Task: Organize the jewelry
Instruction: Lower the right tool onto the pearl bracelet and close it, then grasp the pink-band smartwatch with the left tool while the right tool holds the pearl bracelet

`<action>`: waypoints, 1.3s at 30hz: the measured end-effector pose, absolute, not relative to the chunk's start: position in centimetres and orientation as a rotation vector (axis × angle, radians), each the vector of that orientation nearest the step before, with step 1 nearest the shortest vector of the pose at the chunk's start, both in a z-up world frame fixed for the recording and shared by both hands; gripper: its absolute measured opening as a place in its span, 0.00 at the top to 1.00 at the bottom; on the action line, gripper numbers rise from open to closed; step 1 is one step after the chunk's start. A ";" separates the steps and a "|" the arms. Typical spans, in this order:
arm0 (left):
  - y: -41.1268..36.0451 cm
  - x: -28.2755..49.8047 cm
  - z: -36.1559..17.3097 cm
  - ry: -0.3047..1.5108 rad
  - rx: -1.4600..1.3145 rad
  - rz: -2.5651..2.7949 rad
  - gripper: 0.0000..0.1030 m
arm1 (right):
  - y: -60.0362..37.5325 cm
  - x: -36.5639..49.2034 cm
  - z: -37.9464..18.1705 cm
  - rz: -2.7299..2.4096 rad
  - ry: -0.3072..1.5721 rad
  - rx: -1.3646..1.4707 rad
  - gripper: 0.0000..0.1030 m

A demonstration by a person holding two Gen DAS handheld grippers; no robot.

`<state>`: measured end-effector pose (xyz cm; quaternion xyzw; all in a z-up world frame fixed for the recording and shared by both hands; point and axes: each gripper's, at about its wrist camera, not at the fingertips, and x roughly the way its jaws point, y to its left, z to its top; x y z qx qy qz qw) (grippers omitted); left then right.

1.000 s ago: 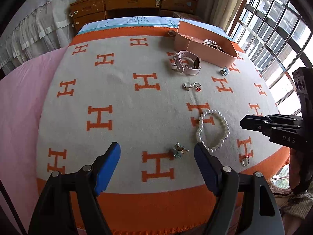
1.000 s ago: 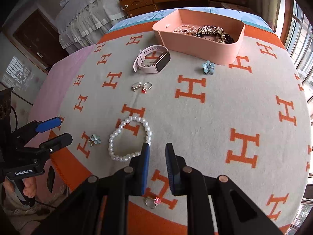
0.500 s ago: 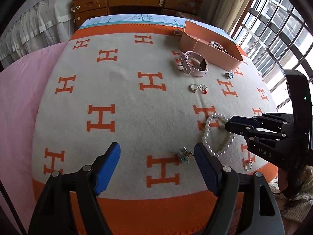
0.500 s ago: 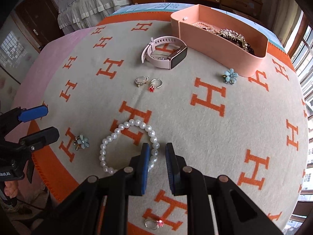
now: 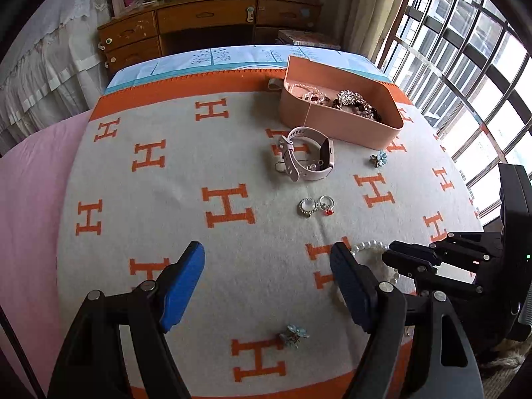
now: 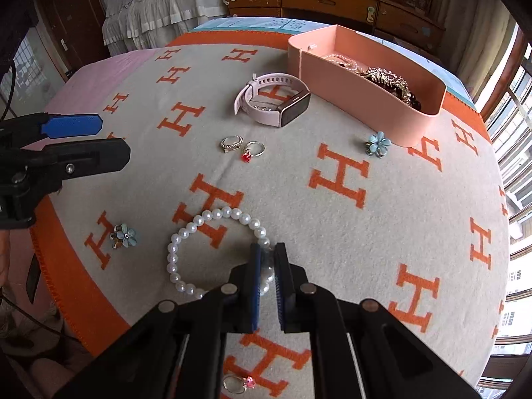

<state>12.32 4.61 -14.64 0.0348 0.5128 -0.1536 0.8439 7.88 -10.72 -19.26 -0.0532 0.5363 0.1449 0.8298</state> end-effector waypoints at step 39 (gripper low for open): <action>-3.0 22.8 -18.9 1.207 0.036 -0.285 0.94 | -15.9 8.8 -19.9 0.318 1.095 0.089 0.93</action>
